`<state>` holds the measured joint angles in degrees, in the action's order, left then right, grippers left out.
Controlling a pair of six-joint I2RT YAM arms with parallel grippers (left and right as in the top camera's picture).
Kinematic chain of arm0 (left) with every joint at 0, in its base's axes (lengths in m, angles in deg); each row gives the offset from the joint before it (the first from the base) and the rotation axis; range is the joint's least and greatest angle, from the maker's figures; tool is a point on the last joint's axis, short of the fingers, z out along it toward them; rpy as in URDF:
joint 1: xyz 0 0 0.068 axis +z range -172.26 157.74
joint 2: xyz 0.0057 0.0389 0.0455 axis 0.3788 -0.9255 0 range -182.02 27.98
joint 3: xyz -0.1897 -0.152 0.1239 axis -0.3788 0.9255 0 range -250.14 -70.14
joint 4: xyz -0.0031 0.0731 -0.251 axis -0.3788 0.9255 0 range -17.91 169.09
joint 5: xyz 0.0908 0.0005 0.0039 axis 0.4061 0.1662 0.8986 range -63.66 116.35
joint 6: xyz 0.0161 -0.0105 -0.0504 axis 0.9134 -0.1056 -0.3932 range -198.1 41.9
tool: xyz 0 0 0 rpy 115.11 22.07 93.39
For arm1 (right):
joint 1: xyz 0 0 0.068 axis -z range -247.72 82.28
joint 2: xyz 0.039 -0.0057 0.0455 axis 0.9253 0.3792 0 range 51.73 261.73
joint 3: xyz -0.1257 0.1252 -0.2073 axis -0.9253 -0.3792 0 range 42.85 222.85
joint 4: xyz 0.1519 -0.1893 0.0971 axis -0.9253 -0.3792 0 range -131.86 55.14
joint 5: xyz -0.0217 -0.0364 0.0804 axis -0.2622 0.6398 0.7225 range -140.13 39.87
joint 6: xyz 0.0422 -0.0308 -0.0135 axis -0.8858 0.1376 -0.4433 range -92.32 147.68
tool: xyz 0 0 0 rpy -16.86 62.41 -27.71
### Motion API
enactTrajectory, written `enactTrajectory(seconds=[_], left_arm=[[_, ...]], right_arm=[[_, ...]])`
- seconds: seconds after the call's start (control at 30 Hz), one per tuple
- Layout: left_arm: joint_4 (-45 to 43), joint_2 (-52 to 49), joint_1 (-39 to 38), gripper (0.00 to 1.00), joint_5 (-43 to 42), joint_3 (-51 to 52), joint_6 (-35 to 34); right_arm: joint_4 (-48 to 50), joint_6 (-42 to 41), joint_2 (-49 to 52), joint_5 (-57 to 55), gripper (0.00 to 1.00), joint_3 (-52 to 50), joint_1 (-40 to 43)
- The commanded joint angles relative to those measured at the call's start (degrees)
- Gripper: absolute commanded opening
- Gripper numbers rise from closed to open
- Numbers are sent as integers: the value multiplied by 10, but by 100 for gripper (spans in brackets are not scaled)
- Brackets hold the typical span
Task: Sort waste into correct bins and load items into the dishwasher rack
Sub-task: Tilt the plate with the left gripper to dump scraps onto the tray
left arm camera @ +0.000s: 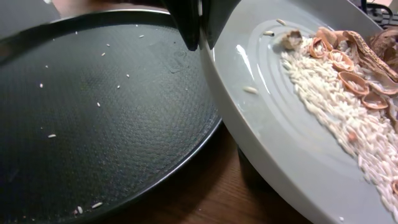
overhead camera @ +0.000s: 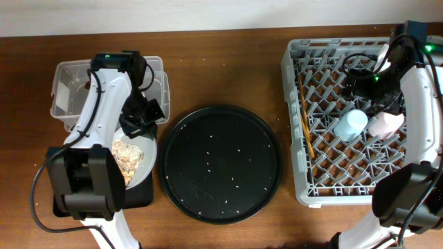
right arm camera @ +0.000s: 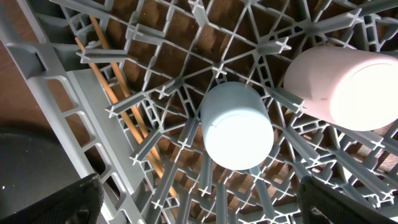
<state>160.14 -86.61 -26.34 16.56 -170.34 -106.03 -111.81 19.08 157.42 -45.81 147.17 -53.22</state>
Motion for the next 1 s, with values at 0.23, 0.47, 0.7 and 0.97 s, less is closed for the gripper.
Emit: enactTrajectory(seconds=[0.23,0.47,0.7,0.97], left_arm=[[21,39,9,1,-35,3,37],[21,75,36,1,-65,3,71],[-7,75,58,1,-124,48,111],[-5,75,101,1,-129,62,127]], right_arm=[[-2,0,3,-3,98,-3,2],[-2,0,3,-3,98,-3,2],[-1,0,3,-3,98,-3,2],[-2,0,3,-3,98,-3,2]])
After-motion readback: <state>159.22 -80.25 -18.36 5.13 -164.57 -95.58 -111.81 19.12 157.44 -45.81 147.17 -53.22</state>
